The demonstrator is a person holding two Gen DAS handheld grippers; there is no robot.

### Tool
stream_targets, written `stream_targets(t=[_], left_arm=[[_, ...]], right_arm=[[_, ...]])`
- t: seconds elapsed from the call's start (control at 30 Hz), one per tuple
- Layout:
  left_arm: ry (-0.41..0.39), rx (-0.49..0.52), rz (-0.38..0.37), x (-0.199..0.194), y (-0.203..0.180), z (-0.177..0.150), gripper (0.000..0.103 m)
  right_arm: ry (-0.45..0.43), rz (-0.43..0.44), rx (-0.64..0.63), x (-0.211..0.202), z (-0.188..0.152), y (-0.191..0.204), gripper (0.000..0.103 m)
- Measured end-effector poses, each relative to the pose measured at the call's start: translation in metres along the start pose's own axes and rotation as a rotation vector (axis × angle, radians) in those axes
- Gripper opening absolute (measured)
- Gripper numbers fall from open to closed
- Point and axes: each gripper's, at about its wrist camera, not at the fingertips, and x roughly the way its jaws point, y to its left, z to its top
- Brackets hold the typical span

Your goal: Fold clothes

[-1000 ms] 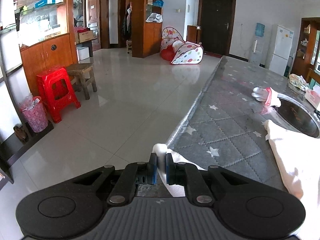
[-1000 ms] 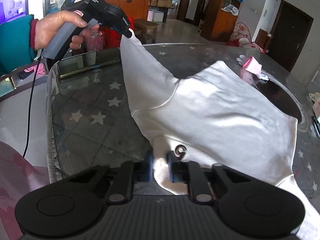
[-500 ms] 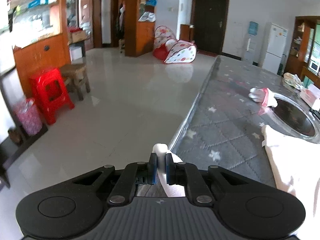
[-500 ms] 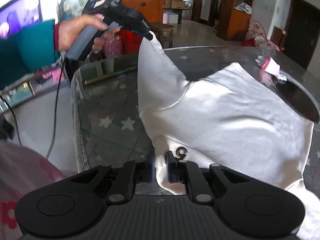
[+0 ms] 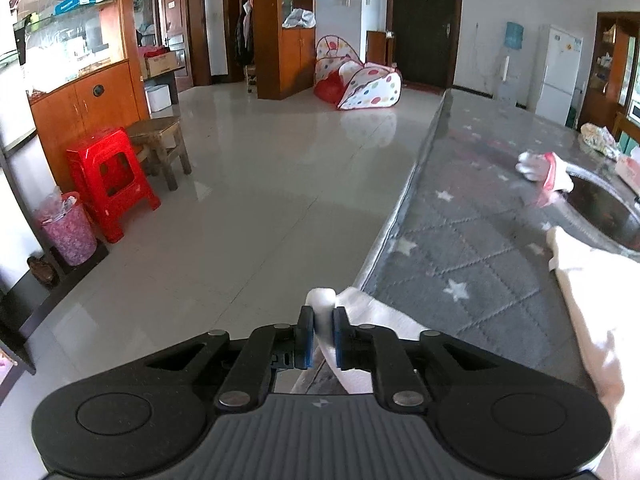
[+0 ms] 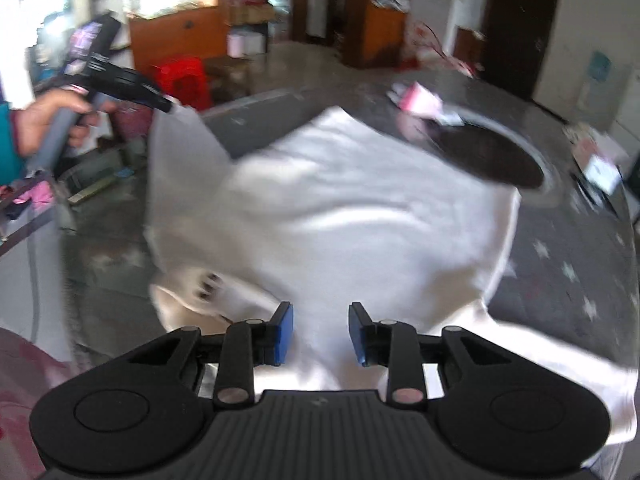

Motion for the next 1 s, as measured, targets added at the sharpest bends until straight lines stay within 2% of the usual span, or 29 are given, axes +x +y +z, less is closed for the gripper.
stream_targets(t=[0.17,0.27,0.4,0.57,0.7,0.87,1.0], left_arm=[[-0.017,0.012,0.039,-0.005,-0.002,0.005,0.021],[-0.042,0.021,0.045,-0.013,-0.01,0.011,0.026],[-0.063,0.065,-0.068,-0.029,-0.037,0.013,0.027],[-0.008,0.116,-0.322,-0.037,-0.094,0.002,0.027],[0.044,0.174,-0.48,-0.035,-0.147,-0.012,0.026],[0.089,0.264,-0.555,-0.024,-0.196,-0.029,0.026],[0.083,0.287,-0.529,-0.015,-0.193,-0.032,0.024]], right_arm=[[0.044,0.001,0.018,0.004,-0.012,-0.011,0.03],[0.029,-0.014,0.011,-0.002,-0.009,-0.016,0.033],[0.005,-0.059,0.028,0.001,0.007,-0.031,0.034],[-0.029,-0.104,0.102,0.015,0.023,-0.053,0.034],[-0.051,-0.107,0.159,0.03,0.031,-0.064,0.034],[-0.026,-0.124,0.182,0.044,0.025,-0.072,0.034],[-0.008,-0.131,0.187,0.046,0.016,-0.078,0.034]])
